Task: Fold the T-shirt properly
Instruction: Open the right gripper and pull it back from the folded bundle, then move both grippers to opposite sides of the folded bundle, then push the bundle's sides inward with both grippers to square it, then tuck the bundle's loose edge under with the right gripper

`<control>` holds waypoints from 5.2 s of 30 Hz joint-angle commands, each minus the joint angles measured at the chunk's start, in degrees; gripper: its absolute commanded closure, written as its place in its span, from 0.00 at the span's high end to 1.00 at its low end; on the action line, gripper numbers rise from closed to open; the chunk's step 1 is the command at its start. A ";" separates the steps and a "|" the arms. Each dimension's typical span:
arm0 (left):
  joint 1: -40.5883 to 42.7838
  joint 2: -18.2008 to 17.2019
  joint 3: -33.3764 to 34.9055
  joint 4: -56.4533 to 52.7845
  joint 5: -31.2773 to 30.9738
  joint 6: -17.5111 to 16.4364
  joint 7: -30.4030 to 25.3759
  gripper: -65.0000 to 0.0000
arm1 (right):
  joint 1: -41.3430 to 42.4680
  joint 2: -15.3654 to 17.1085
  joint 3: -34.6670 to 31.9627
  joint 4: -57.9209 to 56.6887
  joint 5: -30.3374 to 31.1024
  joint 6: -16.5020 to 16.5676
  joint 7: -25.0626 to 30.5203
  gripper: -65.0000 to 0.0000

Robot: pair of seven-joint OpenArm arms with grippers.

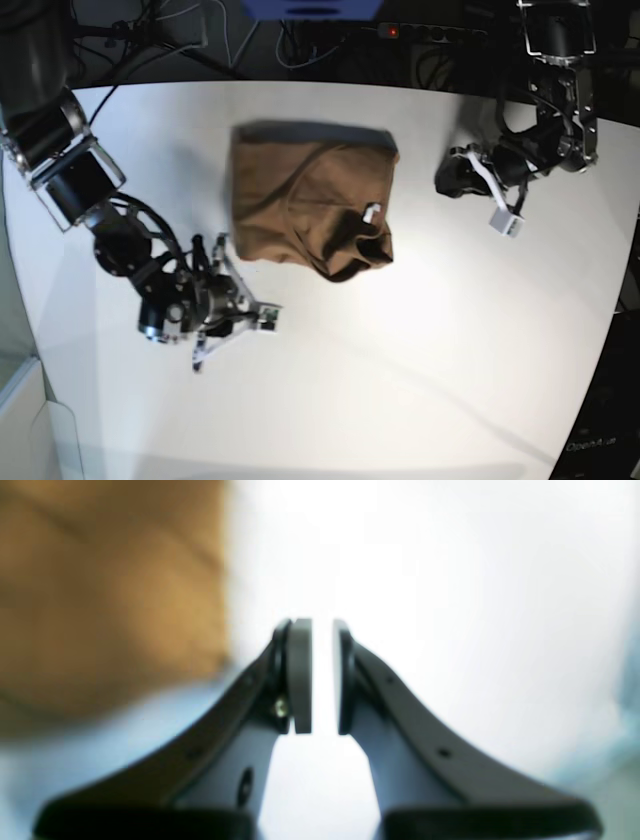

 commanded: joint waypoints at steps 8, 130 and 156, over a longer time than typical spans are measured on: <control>2.85 -2.62 8.75 0.46 4.08 1.39 3.59 0.03 | -3.10 4.14 12.63 0.68 -6.53 -0.25 1.43 0.08; -23.61 2.22 16.57 -19.85 6.28 1.39 -6.17 0.03 | -43.89 -14.76 35.13 24.41 -20.86 -0.25 5.21 0.08; -9.10 -1.82 10.77 -12.64 6.37 1.39 -3.88 0.03 | -29.03 -13.53 27.75 32.15 -20.69 -0.25 0.82 0.08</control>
